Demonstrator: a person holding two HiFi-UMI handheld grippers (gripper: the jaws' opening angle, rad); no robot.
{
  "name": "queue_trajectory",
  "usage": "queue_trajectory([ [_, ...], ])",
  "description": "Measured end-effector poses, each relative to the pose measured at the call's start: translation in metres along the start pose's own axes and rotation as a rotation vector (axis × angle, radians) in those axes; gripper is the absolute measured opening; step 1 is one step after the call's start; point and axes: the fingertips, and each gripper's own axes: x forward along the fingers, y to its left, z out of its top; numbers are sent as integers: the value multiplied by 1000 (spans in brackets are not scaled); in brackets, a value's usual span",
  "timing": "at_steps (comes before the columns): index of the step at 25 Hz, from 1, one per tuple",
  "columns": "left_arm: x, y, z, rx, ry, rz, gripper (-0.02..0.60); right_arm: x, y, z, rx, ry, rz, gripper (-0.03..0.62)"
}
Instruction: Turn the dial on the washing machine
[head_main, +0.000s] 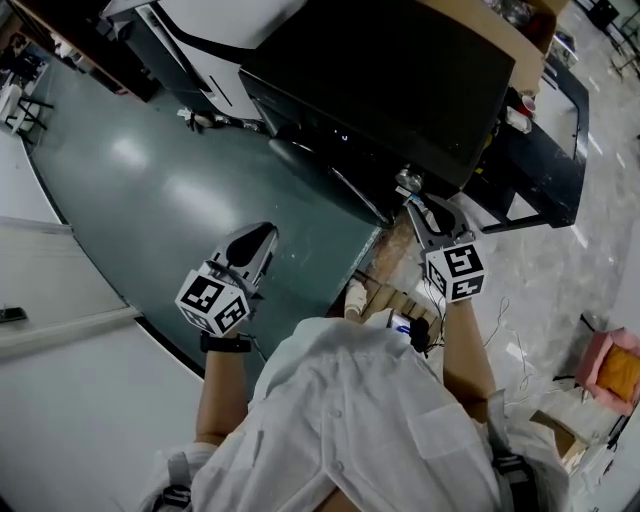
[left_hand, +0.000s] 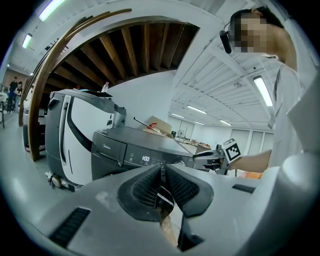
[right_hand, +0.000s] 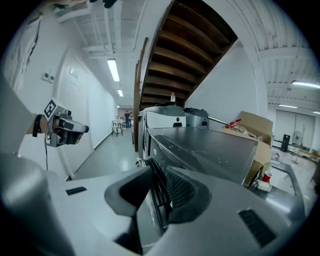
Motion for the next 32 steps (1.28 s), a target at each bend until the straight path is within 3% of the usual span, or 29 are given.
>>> queue_trajectory([
  [6,25,-3,-8,-8,34,-27,37,37,-10,-14,-111,104,8,195],
  [15,42,-1,-9,-15,51,-41,37,68,-12,-31,-321,200,-33,213],
  [21,42,0,-11,-21,56,-46,37,65,-15,-32,-270,158,-73,216],
  [32,38,-1,-15,-25,54,-46,37,52,-22,-53,-161,201,-118,239],
])
